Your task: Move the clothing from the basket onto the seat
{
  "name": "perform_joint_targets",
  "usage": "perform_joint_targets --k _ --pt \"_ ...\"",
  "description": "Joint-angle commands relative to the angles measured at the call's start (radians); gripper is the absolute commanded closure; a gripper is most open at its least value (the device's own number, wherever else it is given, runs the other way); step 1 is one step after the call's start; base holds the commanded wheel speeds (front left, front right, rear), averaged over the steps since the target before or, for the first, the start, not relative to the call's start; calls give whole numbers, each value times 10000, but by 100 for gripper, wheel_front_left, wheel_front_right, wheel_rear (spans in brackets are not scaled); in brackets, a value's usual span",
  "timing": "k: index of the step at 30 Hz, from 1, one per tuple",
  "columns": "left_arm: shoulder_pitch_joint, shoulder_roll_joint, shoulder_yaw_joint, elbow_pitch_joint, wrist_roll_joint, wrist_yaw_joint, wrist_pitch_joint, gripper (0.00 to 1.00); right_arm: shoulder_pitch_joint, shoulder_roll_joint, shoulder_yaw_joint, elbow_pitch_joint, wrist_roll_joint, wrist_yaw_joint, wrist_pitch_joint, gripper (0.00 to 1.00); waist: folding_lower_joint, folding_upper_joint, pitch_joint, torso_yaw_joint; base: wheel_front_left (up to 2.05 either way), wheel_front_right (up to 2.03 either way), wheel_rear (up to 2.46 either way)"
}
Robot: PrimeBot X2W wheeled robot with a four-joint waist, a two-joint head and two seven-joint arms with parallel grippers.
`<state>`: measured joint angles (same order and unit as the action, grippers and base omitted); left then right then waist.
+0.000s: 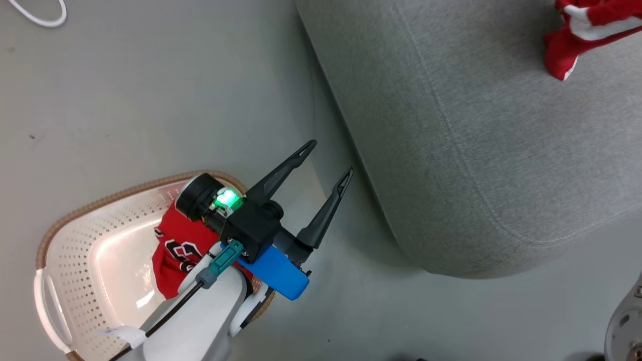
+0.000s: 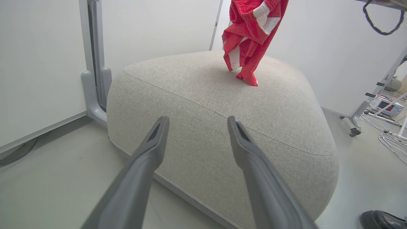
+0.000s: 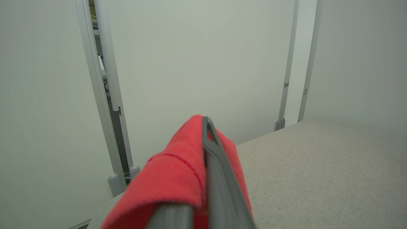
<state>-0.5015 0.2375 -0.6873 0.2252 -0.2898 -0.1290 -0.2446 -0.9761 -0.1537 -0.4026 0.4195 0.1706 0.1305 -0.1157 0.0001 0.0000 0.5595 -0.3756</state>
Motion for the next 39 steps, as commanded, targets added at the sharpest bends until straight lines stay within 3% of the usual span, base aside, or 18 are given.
perform_joint_targets --k 1,10,21,22,24,26,28,29,30,39 --pt "-270 112 20 -202 93 11 81 0 -176 -98 -230 114 117 5 -69 100 -1 0 483 155 0 0 0" --pt "-328 574 -17 -964 161 110 428 0 158 -37 -1113 1475 -22 5 -560 100 -1 0 1355 232 0 0 0" --pt "-290 789 -176 -1211 96 97 576 0 62 -327 -1688 3596 -925 5 -1072 100 -1 0 1563 254 0 0 0" --pt "-306 795 -178 -1213 96 97 574 0 28 -334 -1745 3729 -1040 5 -1126 97 -1 0 1554 260 0 0 0" --pt "-308 812 -181 -1208 65 115 576 0 -59 -330 -1871 3948 -1167 5 -1216 69 -1 0 1532 268 0 0 0" --pt "-317 826 -179 -1188 33 131 568 0 -189 -428 -1940 4204 -1245 5 -1272 53 -1 0 1504 288 0 0 0" --pt "-316 831 -179 -1166 7 136 549 0 -248 -400 -1996 4351 -1333 5 -1342 14 -1 0 1452 292 0 0 0" --pt "-312 825 -192 -1153 8 146 541 0 -280 -405 -2027 4413 -1363 5 -1358 5 -1 0 1427 295 0 0 0" --pt "-313 815 -205 -1147 1 146 537 0 -299 -465 -2039 4478 -1390 5 -1392 0 -1 0 1408 300 0 0 0" --pt "-352 674 -353 -999 -83 154 417 0 -248 -556 -2094 4752 -1519 5 -1497 0 -1 0 1182 391 0 0 0"
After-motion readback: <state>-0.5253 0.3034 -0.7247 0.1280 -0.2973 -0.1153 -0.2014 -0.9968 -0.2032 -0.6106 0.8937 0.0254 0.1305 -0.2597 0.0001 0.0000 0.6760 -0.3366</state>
